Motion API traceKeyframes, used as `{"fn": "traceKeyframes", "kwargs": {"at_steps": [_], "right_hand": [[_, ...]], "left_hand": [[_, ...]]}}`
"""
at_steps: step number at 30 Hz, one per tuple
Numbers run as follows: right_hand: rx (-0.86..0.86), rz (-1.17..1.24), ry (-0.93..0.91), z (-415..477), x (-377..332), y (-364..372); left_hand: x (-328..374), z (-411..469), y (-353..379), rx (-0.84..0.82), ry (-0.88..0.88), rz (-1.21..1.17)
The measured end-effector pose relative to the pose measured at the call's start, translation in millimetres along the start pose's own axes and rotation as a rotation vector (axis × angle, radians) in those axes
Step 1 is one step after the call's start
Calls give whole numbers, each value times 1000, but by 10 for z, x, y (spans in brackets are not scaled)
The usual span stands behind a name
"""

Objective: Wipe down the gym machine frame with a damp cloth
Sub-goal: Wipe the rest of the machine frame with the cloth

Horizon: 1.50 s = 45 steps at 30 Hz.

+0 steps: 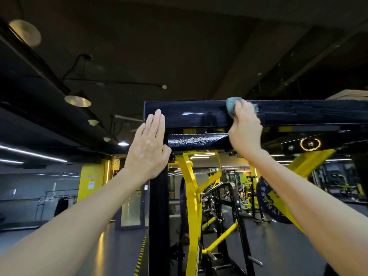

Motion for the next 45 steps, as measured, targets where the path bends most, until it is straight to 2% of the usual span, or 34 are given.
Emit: {"fn": "traceKeyframes", "kwargs": {"at_steps": [6,8,11,18,23,27,31,35,37,41,45], "right_hand": [[7,167,-301,-268,-1148,231],[-33,189,-368,-293,-1237,233],[-61,109,-456,-201,-971,183],[-61,9,-117,-75,164,-16],[-37,-12,10,-45,-89,81],[13,57,-117,-121,-730,185],[-19,192,-301,-307,-1359,277],[-112,165,-483,-271,-1226,211],[-103,123,-464,-181,-953,162],[-87,84,-283,-76,-488,136],[-62,83,-270,-43,-634,168]], "left_hand": [[8,5,34,49,-11,-30],[-12,1,38,50,-9,-21],[-22,-8,38,35,4,-13],[38,-24,87,50,-23,-26],[90,-8,52,69,-25,-86],[115,-4,-39,103,31,-100],[54,-16,-53,116,45,-89],[-84,-126,48,81,-21,-72],[-72,-167,103,77,-48,-68],[68,-318,193,76,-58,-117],[50,-711,460,-24,-26,-75]]}}
Point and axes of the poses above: each hand's wrist, its own z-axis towards the middle knuckle, its own y-axis out of the palm, x = y × z, the point moved 4 cm from there along z, towards the middle knuckle, and after that the axes turned 15 degrees about -z, right-handed, at the moved point
